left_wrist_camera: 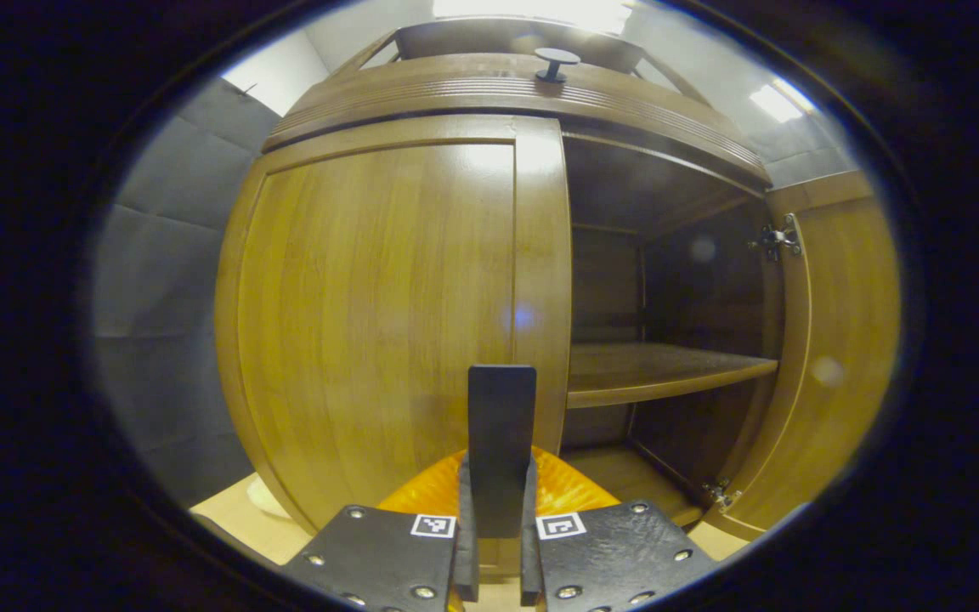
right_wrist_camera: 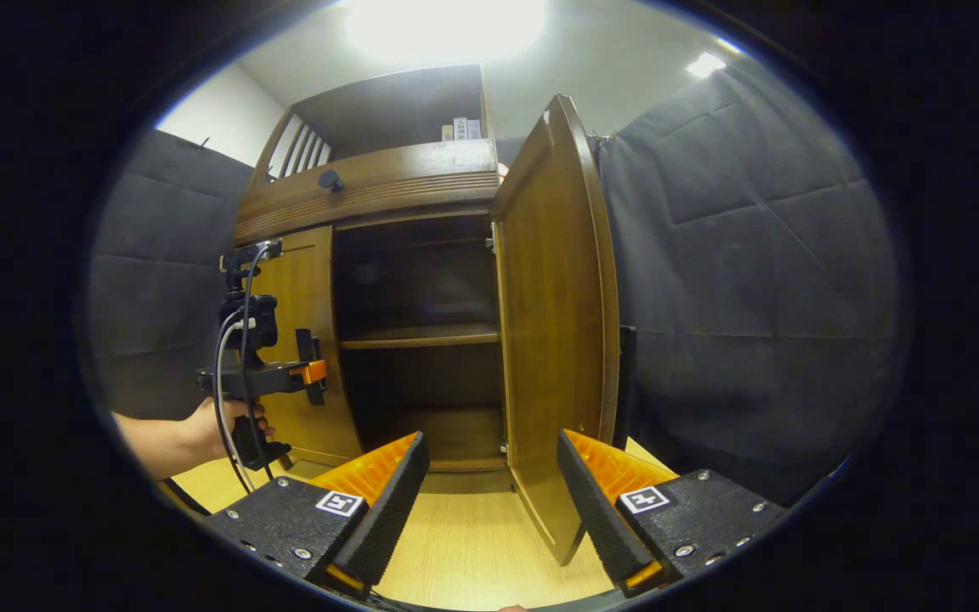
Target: Open the right door of the double-door shoe cabinet with the right hand, and open the left door with the left hand.
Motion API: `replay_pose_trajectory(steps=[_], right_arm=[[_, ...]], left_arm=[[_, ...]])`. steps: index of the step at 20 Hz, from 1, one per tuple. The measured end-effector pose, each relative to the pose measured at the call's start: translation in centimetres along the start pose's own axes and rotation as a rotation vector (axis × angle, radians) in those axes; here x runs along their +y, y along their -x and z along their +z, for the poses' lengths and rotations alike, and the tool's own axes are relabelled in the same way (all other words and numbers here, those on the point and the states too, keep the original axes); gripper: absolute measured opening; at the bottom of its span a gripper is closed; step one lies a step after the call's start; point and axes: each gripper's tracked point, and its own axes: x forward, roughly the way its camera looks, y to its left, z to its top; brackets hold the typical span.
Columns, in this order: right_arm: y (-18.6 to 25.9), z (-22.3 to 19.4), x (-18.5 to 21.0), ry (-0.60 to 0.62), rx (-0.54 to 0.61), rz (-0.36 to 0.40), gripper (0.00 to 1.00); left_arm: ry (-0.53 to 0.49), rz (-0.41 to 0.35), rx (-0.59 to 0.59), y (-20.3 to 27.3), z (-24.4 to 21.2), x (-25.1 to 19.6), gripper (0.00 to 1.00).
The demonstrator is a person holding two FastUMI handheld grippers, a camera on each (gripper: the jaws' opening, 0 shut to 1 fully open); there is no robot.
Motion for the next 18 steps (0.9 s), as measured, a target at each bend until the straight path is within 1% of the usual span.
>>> replay_pose_trajectory(steps=[3, 6, 9, 10, 11, 12, 13, 14, 15, 17, 18], right_arm=[[0.3, 0.1, 0.1, 0.004, -0.008, 0.013, 0.94], [0.6, 0.4, 0.2, -0.001, -0.017, 0.024, 0.94], [0.8, 0.7, 0.6, -0.005, -0.021, 0.028, 0.94], [0.8, 0.7, 0.8, -0.006, -0.018, 0.028, 0.92], [0.7, 0.7, 0.7, -0.009, -0.013, 0.028, 0.92], [0.7, 0.6, 0.7, -0.013, -0.011, 0.028, 0.94], [0.9, 0.7, 0.8, -0.017, -0.010, 0.030, 0.94], [1.1, 0.7, 0.9, -0.016, -0.010, 0.033, 0.92], [1.2, 0.8, 1.0, -0.013, -0.010, 0.034, 0.94], [1.4, 0.9, 1.2, -0.009, -0.011, 0.038, 0.94], [1.6, 1.1, 1.5, -0.012, -0.013, 0.046, 0.93]], left_arm=[[0.001, -0.018, -0.004, 0.8, 0.1, -0.2, 0.25], [-0.012, -0.012, 0.000, 1.8, 0.2, 0.3, 0.25], [-0.003, -0.015, 0.005, 2.8, 0.2, 0.4, 0.25], [-0.005, -0.015, 0.006, 3.2, 0.2, 0.5, 0.25], [-0.010, -0.014, 0.004, 3.8, 0.2, 0.7, 0.24], [-0.013, -0.013, 0.005, 4.0, 0.3, 0.9, 0.23], [-0.012, -0.014, 0.005, 4.3, 0.3, 1.1, 0.21], [-0.007, -0.016, 0.008, 4.6, 0.3, 1.2, 0.19], [-0.002, -0.018, 0.007, 5.0, 0.2, 1.4, 0.17], [-0.004, -0.020, 0.006, 5.7, 0.3, 1.7, 0.14], [-0.011, -0.020, 0.004, 6.0, 0.4, 1.8, 0.17]])
